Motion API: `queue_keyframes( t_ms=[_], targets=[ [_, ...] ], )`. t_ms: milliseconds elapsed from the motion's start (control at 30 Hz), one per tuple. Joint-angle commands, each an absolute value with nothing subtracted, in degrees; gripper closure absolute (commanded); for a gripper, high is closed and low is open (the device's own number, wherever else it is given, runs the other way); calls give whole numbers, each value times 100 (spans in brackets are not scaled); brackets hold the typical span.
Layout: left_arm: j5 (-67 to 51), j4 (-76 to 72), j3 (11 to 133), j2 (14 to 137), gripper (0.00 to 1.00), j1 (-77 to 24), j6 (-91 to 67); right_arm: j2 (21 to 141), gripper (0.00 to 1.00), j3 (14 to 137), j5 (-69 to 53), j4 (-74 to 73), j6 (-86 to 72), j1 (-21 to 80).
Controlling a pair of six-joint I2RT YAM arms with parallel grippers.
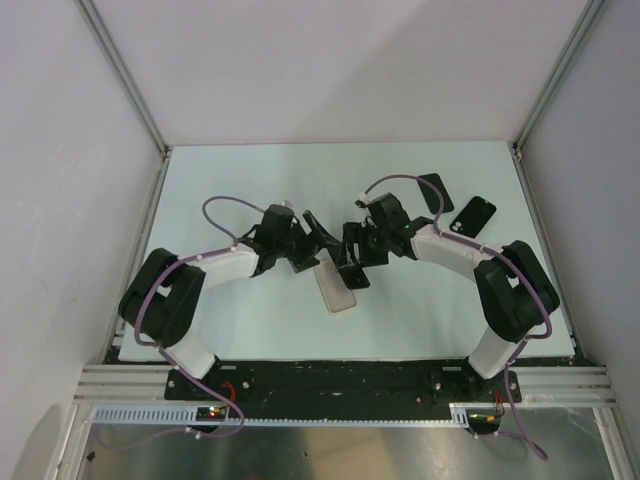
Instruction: Put the phone into the phone case
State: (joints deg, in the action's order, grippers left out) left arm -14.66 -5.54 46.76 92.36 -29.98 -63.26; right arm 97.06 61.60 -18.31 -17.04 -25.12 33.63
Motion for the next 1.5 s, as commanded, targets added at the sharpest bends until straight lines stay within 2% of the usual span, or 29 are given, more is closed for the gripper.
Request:
queue_keyframes(
  t_ms=[0, 167, 400, 600, 633, 700, 833, 933, 1033, 1467],
  targets=[
    [-1700, -927, 4962, 9514, 13, -2953, -6566, 9504, 71, 6210, -2060, -1213, -2601, 3398],
    [-1715, -995, 5016, 9730, 25, -2953, -6637, 9537, 71, 6221, -2084, -1174, -2598, 3430],
    [-1806, -1052, 5103, 9897, 52, -2953, -6715, 9584, 71, 6216, -2071, -1126, -2538, 3516],
    [-1931, -1055, 5129, 9905, 84, -2954, -6784, 9611, 70, 6215, -1904, -1097, -2477, 3622],
    [-1941, -1055, 5122, 9888, 91, -2958, -6802, 9596, 68, 6223, -1849, -1102, -2460, 3639],
    [-1955, -1055, 5088, 9820, 98, -2957, -6838, 9536, 58, 6229, -1627, -1141, -2408, 3716],
    [-1869, -1000, 4998, 9607, 100, -2954, -6899, 9286, 35, 6225, -888, -1302, -2218, 3965],
    [-1775, -784, 4985, 9442, 100, -2953, -6913, 9087, 28, 6239, -209, -1460, -2023, 4278],
    [-1686, -589, 4998, 9242, 100, -2952, -6914, 8994, 28, 6325, 554, -1695, -1856, 4610],
    [-1494, 186, 5262, 8715, 100, -2958, -6885, 9302, 46, 6637, 2712, -2118, -1248, 5691]
  ],
)
